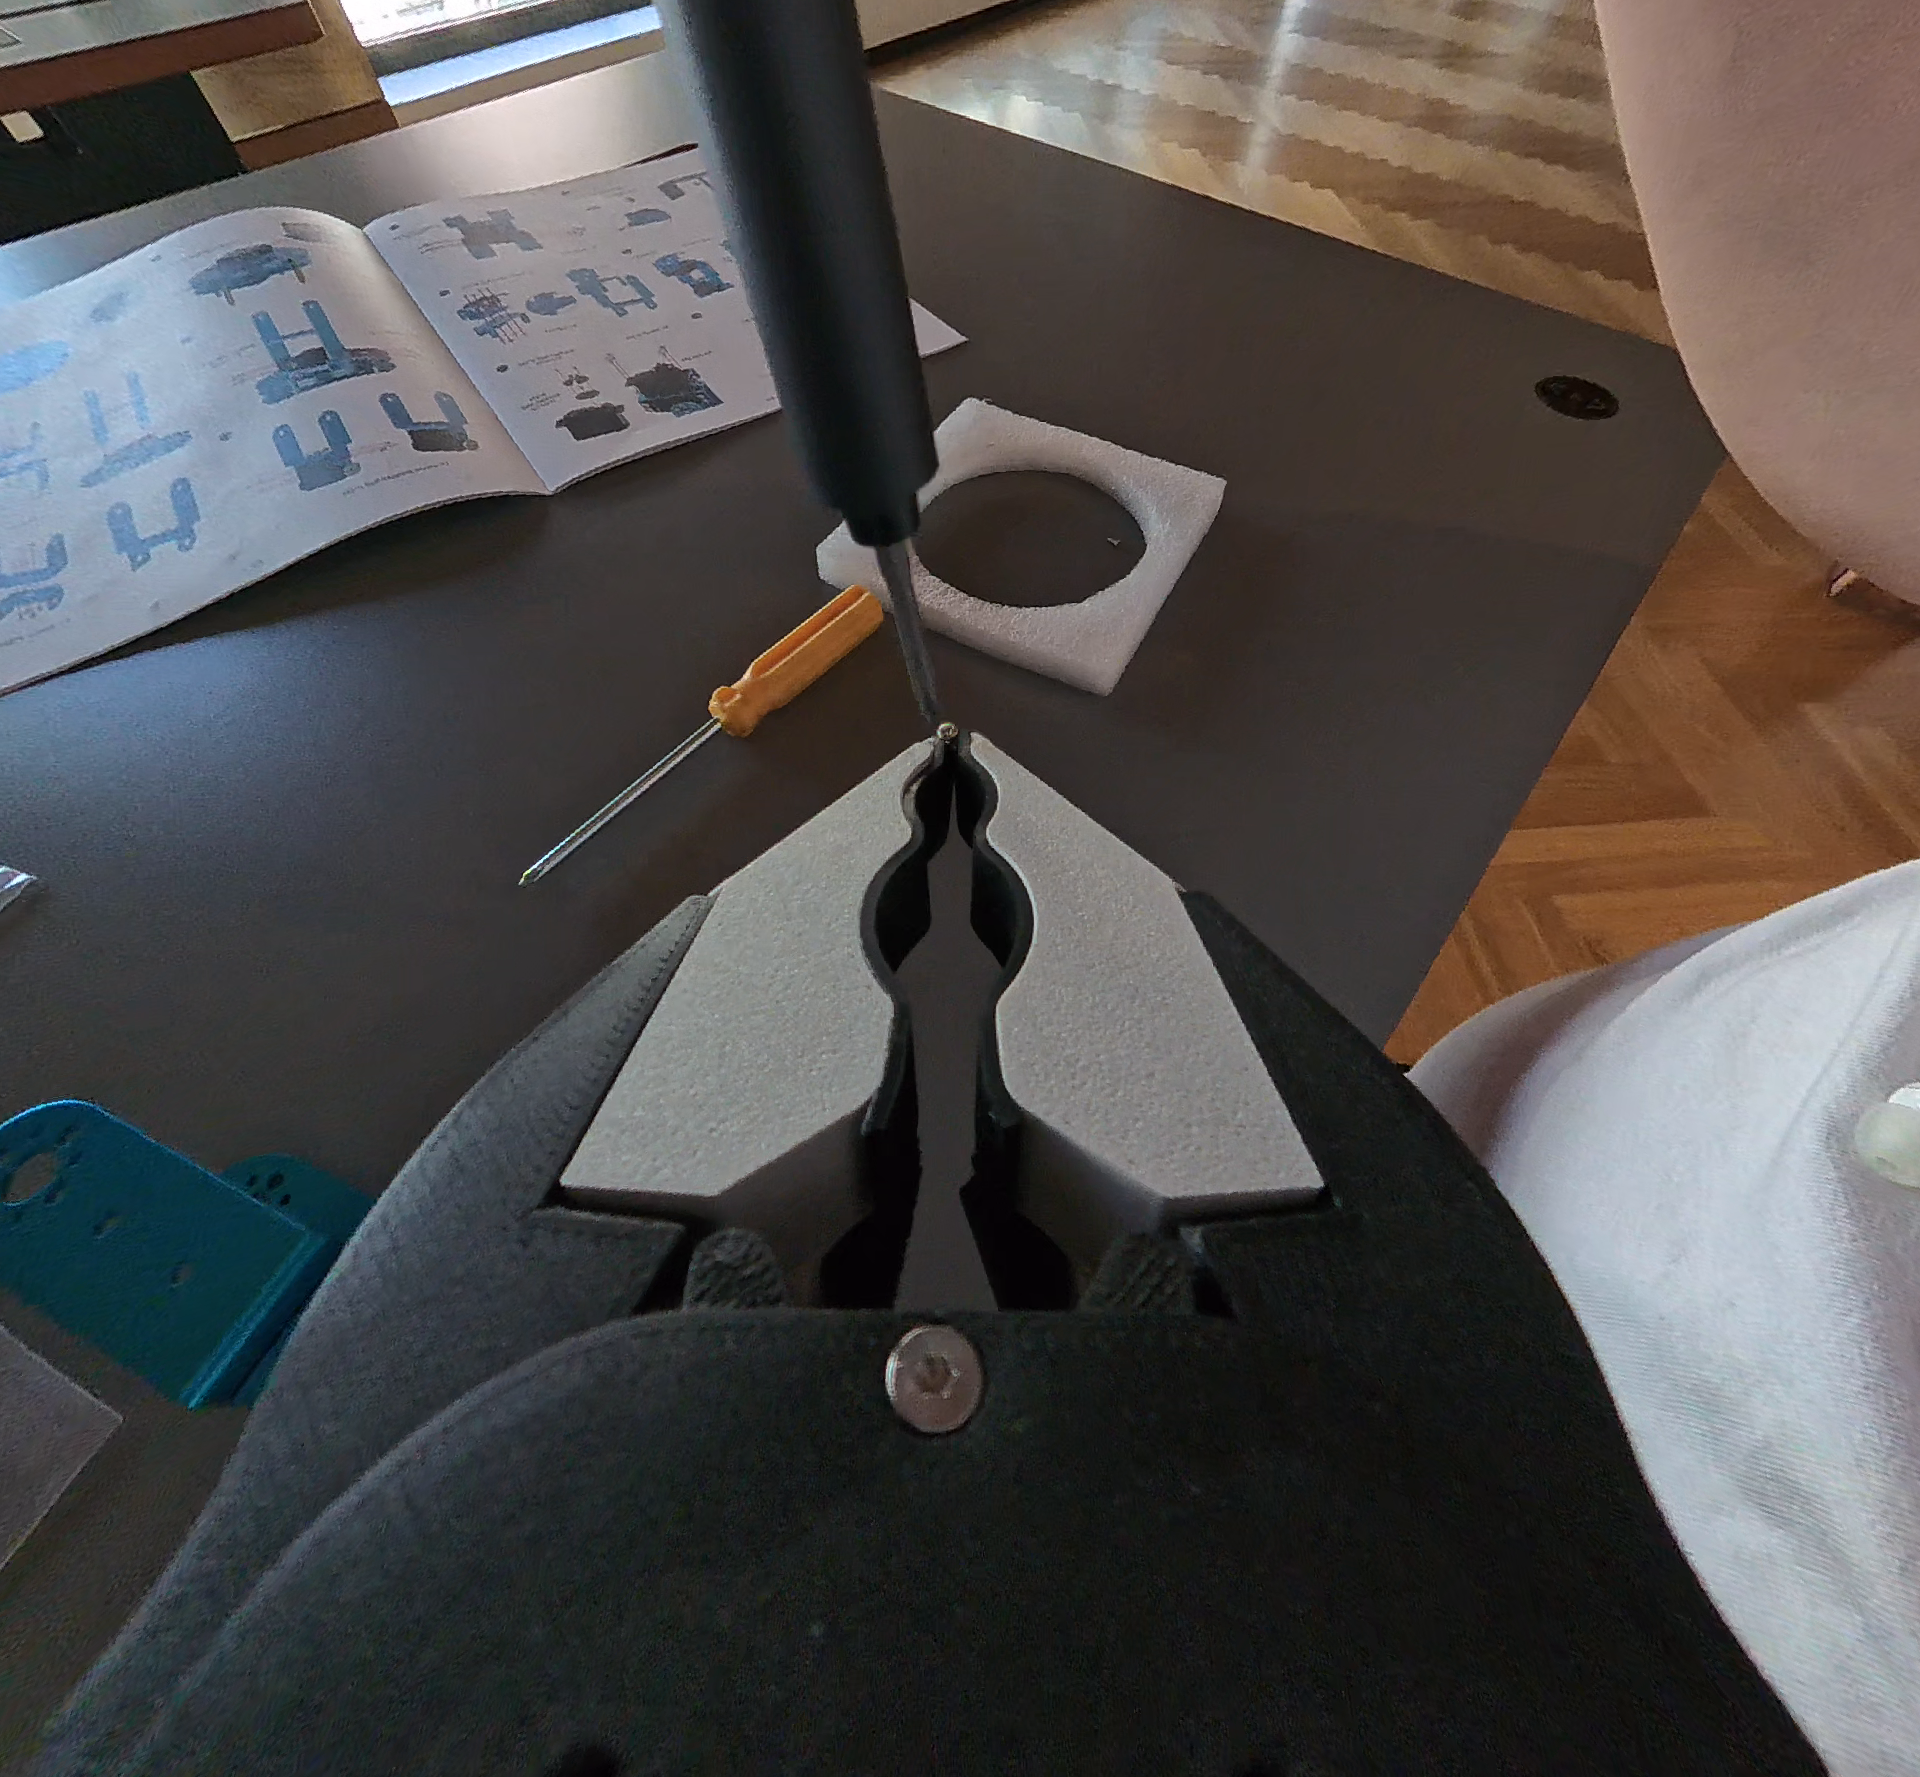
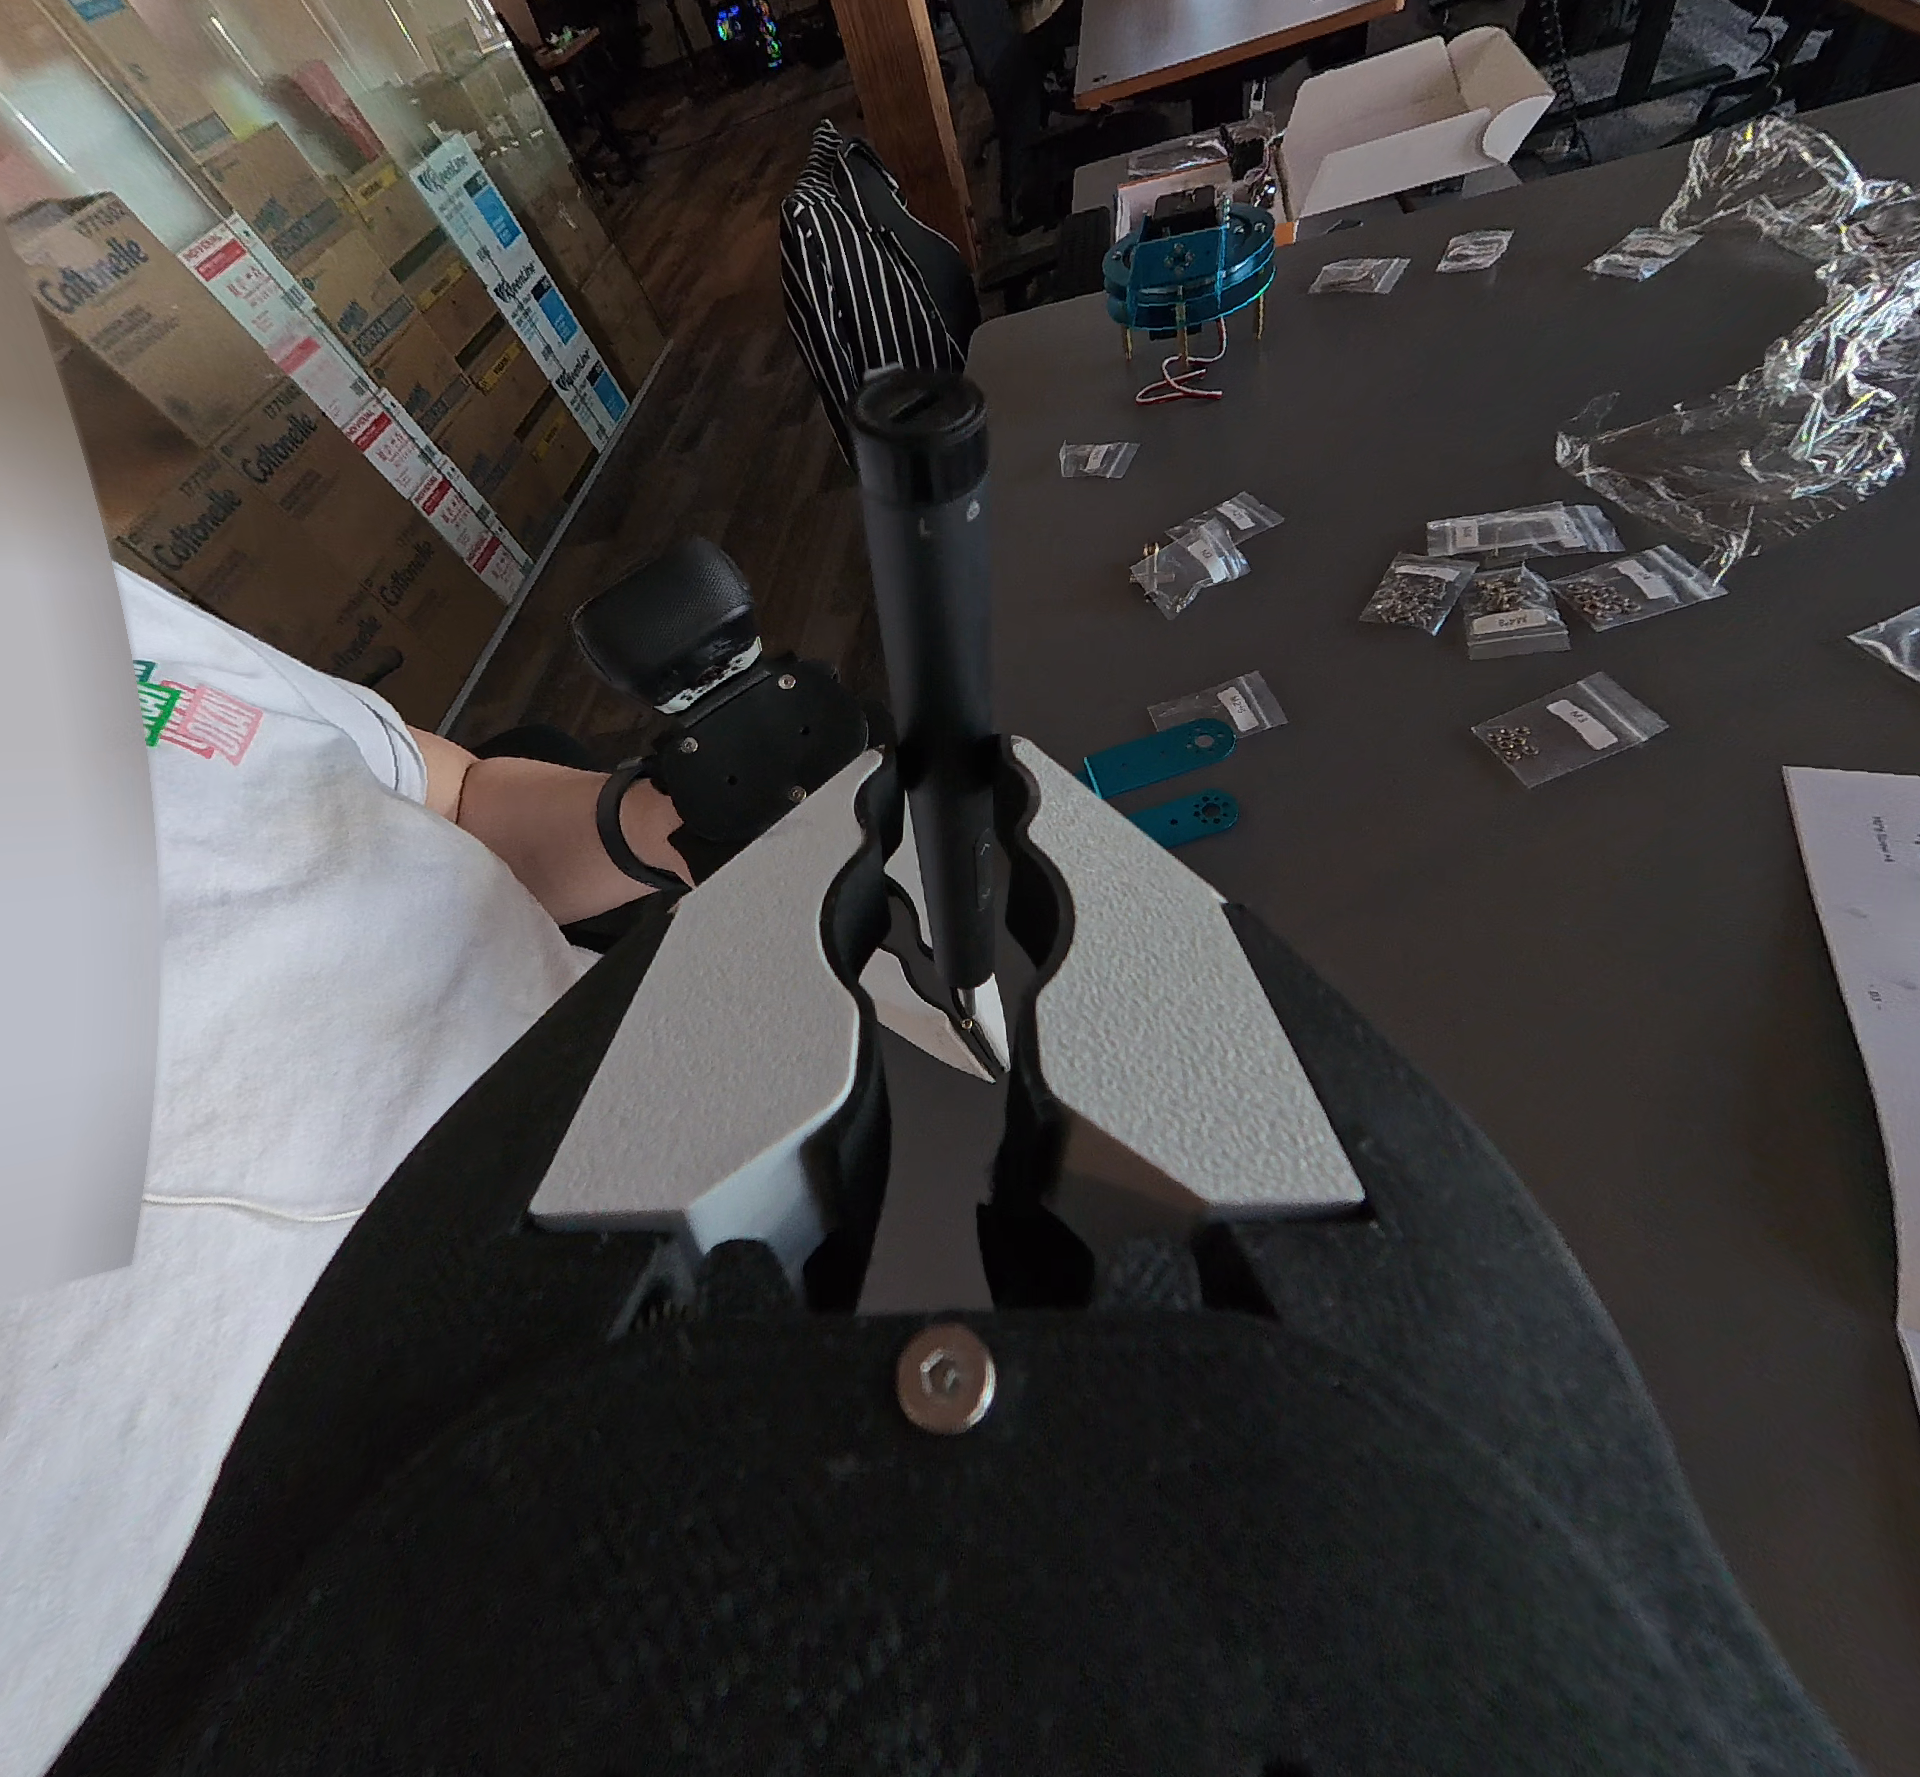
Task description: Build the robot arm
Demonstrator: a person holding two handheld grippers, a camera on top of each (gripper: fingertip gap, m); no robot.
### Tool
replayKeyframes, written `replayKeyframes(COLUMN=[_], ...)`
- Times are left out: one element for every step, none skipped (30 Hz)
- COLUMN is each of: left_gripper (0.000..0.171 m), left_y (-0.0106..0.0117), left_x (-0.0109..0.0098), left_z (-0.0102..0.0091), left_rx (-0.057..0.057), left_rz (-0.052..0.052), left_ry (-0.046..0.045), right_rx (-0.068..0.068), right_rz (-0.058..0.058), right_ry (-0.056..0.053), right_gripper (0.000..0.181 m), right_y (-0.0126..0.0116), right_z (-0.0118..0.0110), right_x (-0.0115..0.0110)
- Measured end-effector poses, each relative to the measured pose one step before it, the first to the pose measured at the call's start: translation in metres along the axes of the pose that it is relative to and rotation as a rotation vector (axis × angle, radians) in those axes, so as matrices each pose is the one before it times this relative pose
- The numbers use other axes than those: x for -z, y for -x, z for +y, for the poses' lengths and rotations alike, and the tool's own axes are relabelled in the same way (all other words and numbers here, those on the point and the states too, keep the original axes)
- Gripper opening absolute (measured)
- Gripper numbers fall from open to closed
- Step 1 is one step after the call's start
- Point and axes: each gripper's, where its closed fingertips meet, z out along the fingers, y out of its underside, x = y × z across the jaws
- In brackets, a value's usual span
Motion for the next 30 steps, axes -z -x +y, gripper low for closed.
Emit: replayKeyframes(left_gripper=[0.0,0.0,0.0,0.0,0.0,0.0,0.0,0.0,0.0,0.0,0.0,0.0,0.0,0.0,0.0,0.0,0.0,0.0,0.0,0.0,0.0,0.0,0.0,0.0,0.0,0.0,0.0,0.0,0.0,0.0], left_y=[0.00026,0.00019,-0.00003,0.00028,0.00027,0.0001,0.0003,0.00026,-0.00017,-0.0002,-0.00013,0.00053,0.00073,0.0003,0.00027,0.001,0.00136,0.00171,0.00168,0.00159,0.00129,0.00154,0.00153,0.00191,0.00174,0.00185,0.00161,0.00141,0.00117,0.00125], left_x=[-0.00035,-0.0001,-0.00006,0.00011,0.00006,-0.00017,-0.00028,-0.00027,-0.00035,-0.00021,-0.00032,-0.00032,-0.00031,-0.00026,-0.00026,-0.00019,-0.00023,-0.00025,-0.00013,0.00001,-0.00009,0.00007,-0.00007,-0.00027,-0.00031,-0.00045,-0.00056,-0.00072,-0.00095,-0.00091], left_z=[0.0003,-0.00017,-0.00043,-0.00046,-0.00055,-0.00011,0.00027,0.00011,0.00021,-0.00011,0.00002,0.00012,0.00028,-0.00008,-0.00011,-0.00008,0.00024,0.00041,0.00007,-0.00009,-0.00033,-0.00027,0.00011,0.00047,0.00065,0.00061,0.00084,0.00089,0.00099,0.00085], left_rx=[0.0005,0.0003,0.0009,0.001,0.0,0.0009,0.0005,-0.0008,0.0005,0.0013,-0.0001,-0.0007,0.001,0.0018,0.0014,0.0006,-0.0021,-0.0041,-0.0033,0.0003,0.0034,0.0054,0.0036,-0.0002,-0.0034,-0.0025,-0.0017,-0.0009,-0.0019,-0.0031], left_rz=[-0.0006,-0.0005,0.0007,-0.0013,-0.0007,0.0009,-0.0008,-0.0013,0.0005,0.0009,0.0,-0.0041,-0.0048,-0.0012,-0.002,-0.0074,-0.0108,-0.013,-0.0127,-0.0113,-0.0088,-0.0092,-0.0098,-0.0122,-0.0121,-0.0128,-0.0113,-0.0091,-0.0081,-0.0094], left_ry=[0.0012,-0.00109,-0.00165,-0.0016,-0.00226,0.00072,0.0016,0.00014,0.00035,-0.00012,0.00038,0.00137,0.00181,0.00133,0.00203,0.0031,0.0062,0.00696,0.00443,0.00329,0.00246,0.00229,0.00445,0.00788,0.00784,0.00816,0.0089,0.00906,0.00924,0.00793], right_rx=[0.0013,0.0,-0.0005,-0.0019,-0.0025,-0.0008,0.0009,0.0013,-0.0005,-0.0032,-0.0029,-0.002,-0.001,-0.0023,-0.0042,-0.0047,-0.0068,-0.0037,-0.0058,-0.0072,-0.0074,-0.0072,-0.0037,-0.0027,0.0006,0.0044,0.0037,0.0043,0.0072,0.0136], right_rz=[-0.0007,-0.0039,-0.0009,-0.0011,-0.0024,-0.0012,0.0015,0.0003,-0.0039,-0.0022,0.0017,0.0033,0.0047,0.0072,0.0082,0.0123,0.0161,0.017,0.0145,0.0118,0.0126,0.0162,0.0188,0.0195,0.0208,0.0181,0.0148,0.0171,0.0195,0.0109], right_ry=[-0.0018,0.0028,0.0039,0.0028,0.0035,0.0003,-0.0016,0.0004,0.0003,-0.0005,-0.0001,0.001,0.0015,0.0001,-0.0008,-0.0011,0.0014,-0.0005,-0.0032,-0.005,-0.0067,-0.0069,-0.005,-0.0026,-0.003,-0.0026,-0.0017,0.0009,0.0019,0.0034], right_gripper=[0.016,0.016,0.016,0.016,0.016,0.016,0.016,0.016,0.016,0.016,0.016,0.016,0.016,0.016,0.016,0.016,0.016,0.016,0.016,0.016,0.016,0.016,0.016,0.016,0.016,0.016,0.016,0.016,0.016,0.016], right_y=[0.00011,0.00042,-0.00027,-0.0004,-0.00024,-0.00045,-0.00079,-0.00041,0.00015,-0.00024,-0.00098,-0.00094,-0.00081,-0.0009,-0.00104,-0.00149,-0.00203,-0.00197,-0.00164,-0.00121,-0.00092,-0.00118,-0.00093,-0.00063,-0.00045,0.00019,0.00048,0.00018,-0.0002,0.00101], right_z=[-0.00069,0.00026,0.00064,0.00067,0.00089,0.00037,0.00014,0.00025,0.00027,0.00018,0.00021,0.00022,0.00009,-0.00016,-0.00026,-0.00029,0.00009,-0.00011,-0.00025,-0.00042,-0.00058,-0.00056,-0.00025,0.00007,0.00001,0.00008,0.00032,0.00056,0.00052,0.00065], right_x=[0.00041,-0.00005,-0.00031,-0.0006,-0.00045,-0.00033,0.00007,0.00018,0.00011,0.00007,0.0002,0.0002,0.00028,-0.00012,-0.00001,-0.00007,0.00004,0.0003,0.00029,0.00037,0.00043,0.00007,-0.00007,-0.00033,-0.00047,-0.00075,-0.00099,-0.00105,-0.00087,-0.00111])
